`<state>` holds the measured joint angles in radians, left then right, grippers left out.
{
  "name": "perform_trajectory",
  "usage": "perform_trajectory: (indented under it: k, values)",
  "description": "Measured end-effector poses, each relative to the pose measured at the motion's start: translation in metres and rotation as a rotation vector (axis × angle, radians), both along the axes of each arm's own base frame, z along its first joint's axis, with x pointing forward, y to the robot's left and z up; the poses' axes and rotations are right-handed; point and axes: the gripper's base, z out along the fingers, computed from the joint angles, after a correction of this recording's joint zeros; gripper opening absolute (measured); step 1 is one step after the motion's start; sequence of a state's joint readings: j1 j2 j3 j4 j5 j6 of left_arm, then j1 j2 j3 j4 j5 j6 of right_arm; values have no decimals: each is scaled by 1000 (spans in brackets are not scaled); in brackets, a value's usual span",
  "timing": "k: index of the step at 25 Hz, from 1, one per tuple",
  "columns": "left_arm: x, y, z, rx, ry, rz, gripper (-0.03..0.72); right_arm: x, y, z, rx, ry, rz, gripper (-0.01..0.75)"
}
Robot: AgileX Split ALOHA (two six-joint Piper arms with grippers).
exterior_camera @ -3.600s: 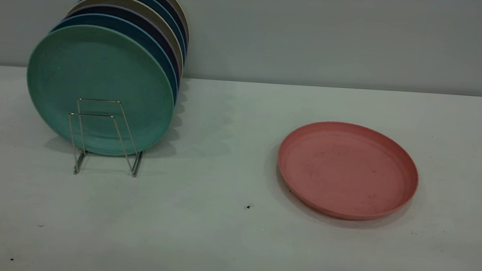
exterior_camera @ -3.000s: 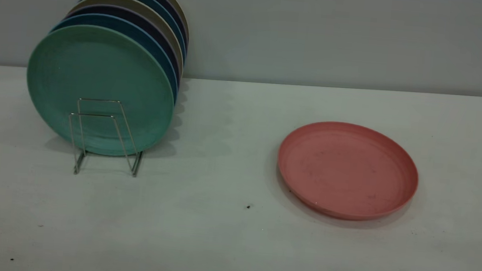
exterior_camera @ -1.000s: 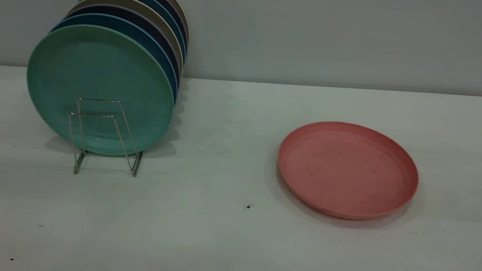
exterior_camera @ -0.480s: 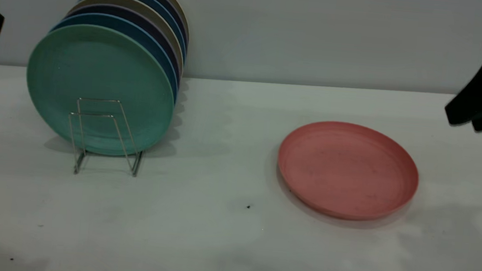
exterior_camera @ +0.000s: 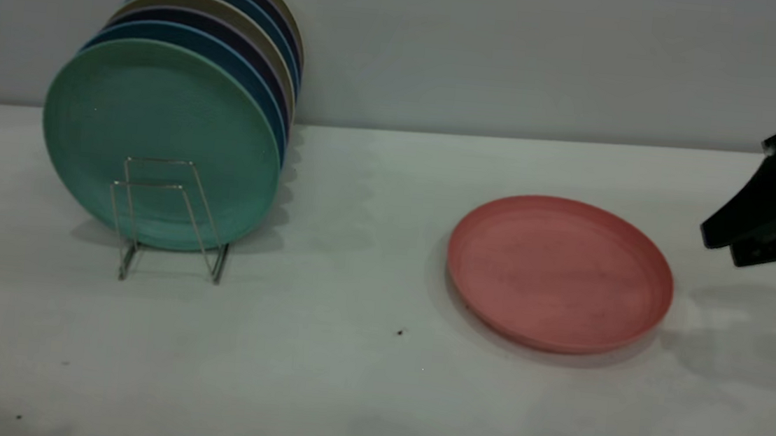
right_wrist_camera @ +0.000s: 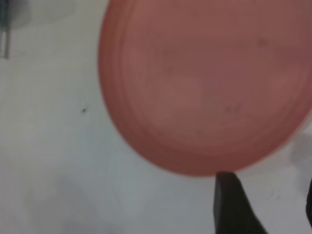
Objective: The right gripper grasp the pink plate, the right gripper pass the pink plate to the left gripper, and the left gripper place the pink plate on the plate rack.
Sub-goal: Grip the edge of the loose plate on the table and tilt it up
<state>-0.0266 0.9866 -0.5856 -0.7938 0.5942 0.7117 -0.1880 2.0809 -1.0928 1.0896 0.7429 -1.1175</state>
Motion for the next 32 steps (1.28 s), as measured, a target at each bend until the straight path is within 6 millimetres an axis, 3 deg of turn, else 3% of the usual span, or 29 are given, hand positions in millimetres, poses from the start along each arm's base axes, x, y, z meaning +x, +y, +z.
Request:
perform_trajectory:
  k: [8, 16, 22, 27, 30, 32]
  values:
    - [-2, -1, -1, -5, 18, -17, 453, 27, -8, -38, -30, 14, -42, 384]
    - [-2, -1, -1, -6, 20, -20, 453, 36, -9, -68, 14, 57, -99, 384]
    - [-2, -1, -1, -5, 18, -18, 453, 41, -7, -83, 43, 71, -129, 384]
    - [-1, -1, 0, -3, 8, -9, 453, 43, 9, -88, 55, 62, -111, 383]
    - [-1, -1, 0, -3, 8, -9, 453, 45, 18, -88, 46, 55, -101, 343]
    - [-1, -1, 0, -3, 8, -9, 453, 46, 19, -89, 37, 52, -114, 264]
